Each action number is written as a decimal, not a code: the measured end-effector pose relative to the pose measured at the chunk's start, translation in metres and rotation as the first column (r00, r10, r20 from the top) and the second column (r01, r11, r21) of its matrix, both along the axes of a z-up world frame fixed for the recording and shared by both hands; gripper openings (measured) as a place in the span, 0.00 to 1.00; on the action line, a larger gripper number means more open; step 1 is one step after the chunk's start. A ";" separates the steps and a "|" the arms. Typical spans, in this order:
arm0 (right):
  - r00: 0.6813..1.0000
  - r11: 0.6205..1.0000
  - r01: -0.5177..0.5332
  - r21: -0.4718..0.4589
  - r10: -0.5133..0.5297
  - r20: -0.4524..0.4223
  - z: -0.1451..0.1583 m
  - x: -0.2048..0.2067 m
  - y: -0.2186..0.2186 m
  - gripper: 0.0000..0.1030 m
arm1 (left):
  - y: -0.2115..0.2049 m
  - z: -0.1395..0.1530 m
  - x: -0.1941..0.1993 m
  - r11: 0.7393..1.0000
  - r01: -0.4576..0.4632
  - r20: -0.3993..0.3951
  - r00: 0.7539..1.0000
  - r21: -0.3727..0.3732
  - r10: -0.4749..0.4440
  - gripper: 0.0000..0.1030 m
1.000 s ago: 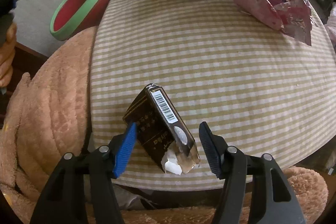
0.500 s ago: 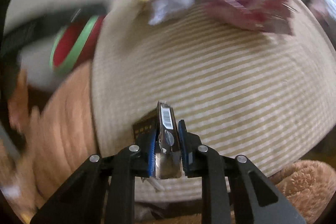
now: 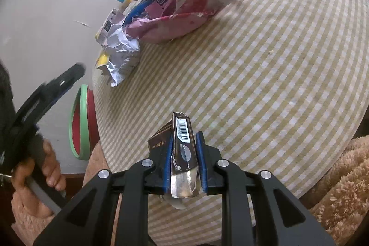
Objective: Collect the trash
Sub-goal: 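Lift the brown box with the right tool while the left tool grasps the silver foil, then carry the silver foil and brown box toward the red bin with both tools, then open the left tool over the red bin while the right tool releases the brown box into it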
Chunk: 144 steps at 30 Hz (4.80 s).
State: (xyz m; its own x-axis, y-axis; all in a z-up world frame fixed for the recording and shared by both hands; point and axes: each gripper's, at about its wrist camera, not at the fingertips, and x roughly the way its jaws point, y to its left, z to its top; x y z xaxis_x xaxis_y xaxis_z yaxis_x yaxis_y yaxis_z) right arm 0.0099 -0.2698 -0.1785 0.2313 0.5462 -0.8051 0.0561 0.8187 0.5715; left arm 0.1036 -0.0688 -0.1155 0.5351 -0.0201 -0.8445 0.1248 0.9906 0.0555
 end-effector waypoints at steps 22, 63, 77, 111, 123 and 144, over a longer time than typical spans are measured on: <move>0.999 0.999 -0.037 -0.010 0.037 -0.004 -0.004 0.013 0.018 0.19 | -0.035 -0.062 0.048 0.983 0.091 -0.111 0.991 0.160 -0.073 0.48; 0.995 0.991 -0.095 -0.089 0.097 0.014 0.011 -0.003 0.034 0.53 | 0.006 -0.059 -0.022 0.995 0.005 -0.212 0.977 -0.099 -0.026 0.51; 0.978 0.961 -0.190 -0.201 0.204 0.050 0.019 -0.016 0.057 0.04 | 0.013 -0.029 -0.037 0.993 -0.012 -0.124 0.992 -0.114 -0.002 0.49; 0.970 0.975 -0.058 -0.214 0.106 0.220 0.099 -0.009 0.090 0.04 | 0.068 0.023 -0.064 0.978 -0.043 0.030 0.998 -0.206 0.051 0.49; 0.957 0.963 -0.120 -0.242 0.177 0.229 0.108 -0.004 0.131 0.04 | 0.116 0.019 -0.069 0.960 -0.131 0.029 0.989 -0.246 0.142 0.49; 0.909 0.936 -0.301 -0.181 0.339 0.242 0.104 0.037 0.259 0.04 | 0.277 -0.012 -0.104 0.871 -0.455 -0.034 0.889 -0.184 0.457 0.49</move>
State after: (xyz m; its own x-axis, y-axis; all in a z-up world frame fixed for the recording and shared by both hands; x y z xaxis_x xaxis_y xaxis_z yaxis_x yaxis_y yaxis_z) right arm 0.0464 -0.0111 -0.0746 0.2771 0.5164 -0.8103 -0.3601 0.8377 0.4106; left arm -0.0009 0.2077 -0.1272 0.5307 0.0754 -0.8442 -0.3429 0.9300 -0.1325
